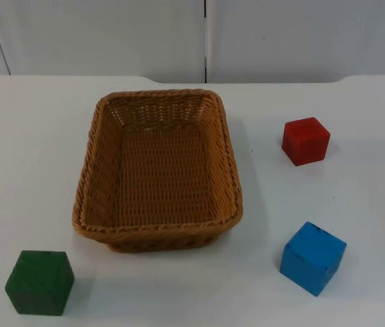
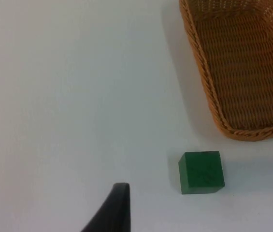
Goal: Pick up one cube with each hand and place exactly two cubes into the same basket, leaving the remaining cube outside.
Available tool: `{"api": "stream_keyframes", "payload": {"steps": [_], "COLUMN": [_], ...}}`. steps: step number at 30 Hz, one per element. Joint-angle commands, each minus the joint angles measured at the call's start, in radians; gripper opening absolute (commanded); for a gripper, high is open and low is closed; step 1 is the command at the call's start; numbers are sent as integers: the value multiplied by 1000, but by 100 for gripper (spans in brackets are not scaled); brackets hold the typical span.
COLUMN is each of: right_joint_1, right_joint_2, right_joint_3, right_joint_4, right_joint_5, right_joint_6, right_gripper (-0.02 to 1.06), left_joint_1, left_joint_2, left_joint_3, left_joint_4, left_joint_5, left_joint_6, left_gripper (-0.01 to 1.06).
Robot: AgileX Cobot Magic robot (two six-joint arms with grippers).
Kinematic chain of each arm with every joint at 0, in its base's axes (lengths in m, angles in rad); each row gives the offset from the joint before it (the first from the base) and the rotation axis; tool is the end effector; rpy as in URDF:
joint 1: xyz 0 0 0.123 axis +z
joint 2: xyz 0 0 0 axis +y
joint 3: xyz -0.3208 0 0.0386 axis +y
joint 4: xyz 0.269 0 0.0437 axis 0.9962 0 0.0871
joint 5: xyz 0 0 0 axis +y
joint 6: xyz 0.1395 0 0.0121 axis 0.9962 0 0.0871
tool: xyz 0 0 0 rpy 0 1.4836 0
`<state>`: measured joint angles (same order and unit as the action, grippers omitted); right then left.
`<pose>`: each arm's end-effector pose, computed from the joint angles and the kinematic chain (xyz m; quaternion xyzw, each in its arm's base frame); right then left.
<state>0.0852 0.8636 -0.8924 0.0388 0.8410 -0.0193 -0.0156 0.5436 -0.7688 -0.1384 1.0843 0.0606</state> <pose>0.1922 0.0205 0.3505 -0.0418 0.9108 0.0320 0.4095 0.0975 -0.0186 0.3280 0.0290 0.9186 -0.0601 0.3894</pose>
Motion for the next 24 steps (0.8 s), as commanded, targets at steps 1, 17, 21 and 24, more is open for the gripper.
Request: {"api": "stream_keyframes", "payload": {"steps": [1, 17, 21, 24], "right_joint_1": [-5, -3, 5, 32], "right_joint_2": [55, 374, 455, 529], "right_joint_3": [-24, -216, -275, -333], "right_joint_4": [28, 140, 157, 151], "right_joint_5": [-32, -53, -53, -49], "right_joint_6": [-26, -166, -189, -201], "right_gripper": [105, 105, 105, 105], "left_joint_1": [6, 6, 6, 6], "left_joint_2": [38, 223, 265, 298], "left_joint_3": [-24, -35, -35, -35], "left_joint_4": [-7, -68, -91, -112], "left_joint_5": [-5, 9, 9, 9], "left_joint_6": [-9, 74, 98, 119], "left_gripper": [105, 105, 105, 105]}}
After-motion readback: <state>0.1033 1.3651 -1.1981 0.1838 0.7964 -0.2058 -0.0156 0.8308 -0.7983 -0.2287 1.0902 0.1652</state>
